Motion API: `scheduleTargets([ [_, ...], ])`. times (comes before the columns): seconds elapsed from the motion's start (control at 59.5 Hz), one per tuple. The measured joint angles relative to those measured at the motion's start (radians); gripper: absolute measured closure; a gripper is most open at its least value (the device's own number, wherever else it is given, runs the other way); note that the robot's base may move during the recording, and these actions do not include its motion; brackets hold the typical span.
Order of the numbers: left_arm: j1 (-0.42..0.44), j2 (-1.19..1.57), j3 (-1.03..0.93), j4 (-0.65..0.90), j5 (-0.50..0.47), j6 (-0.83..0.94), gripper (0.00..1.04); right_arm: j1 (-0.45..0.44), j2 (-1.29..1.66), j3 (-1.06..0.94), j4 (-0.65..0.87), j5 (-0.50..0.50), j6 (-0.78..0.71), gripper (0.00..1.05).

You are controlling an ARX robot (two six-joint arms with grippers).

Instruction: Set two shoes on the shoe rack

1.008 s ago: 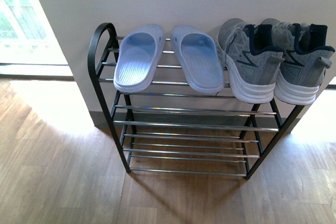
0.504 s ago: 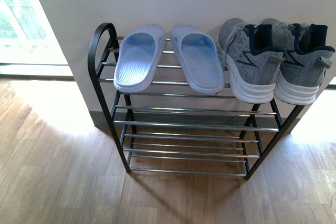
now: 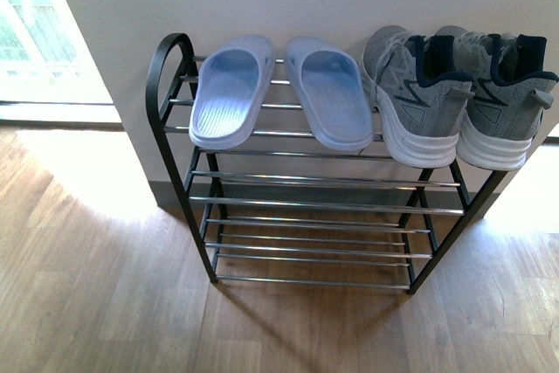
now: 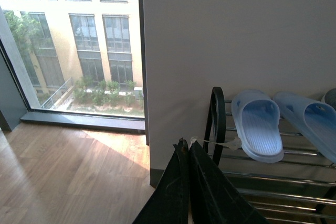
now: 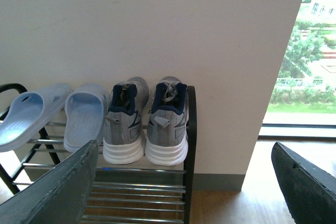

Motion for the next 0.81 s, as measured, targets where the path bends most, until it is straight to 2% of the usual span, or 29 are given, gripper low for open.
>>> scheduleTargets([
  [0.134, 0.000, -0.040, 0.000, -0.041, 0.000, 0.000, 1.03, 0.000, 0.000, 0.000, 0.000, 0.000, 0.000, 0.09],
  [0.218, 0.000, -0.159, 0.000, -0.196, 0.000, 0.000, 1.03, 0.000, 0.000, 0.000, 0.000, 0.000, 0.000, 0.09],
  [0.403, 0.001, -0.203, 0.000, -0.222, 0.000, 0.000, 1.03, 0.000, 0.000, 0.000, 0.000, 0.000, 0.000, 0.09],
  [0.521, 0.001, -0.204, 0.000, -0.222, 0.000, 0.000, 0.85, 0.000, 0.000, 0.000, 0.000, 0.000, 0.000, 0.09],
  [0.605, 0.001, -0.204, 0.000, -0.222, 0.000, 0.000, 0.67, 0.000, 0.000, 0.000, 0.000, 0.000, 0.000, 0.09],
  [0.806, 0.001, -0.204, 0.000, -0.222, 0.000, 0.000, 0.32, 0.000, 0.000, 0.000, 0.000, -0.001, 0.000, 0.09],
])
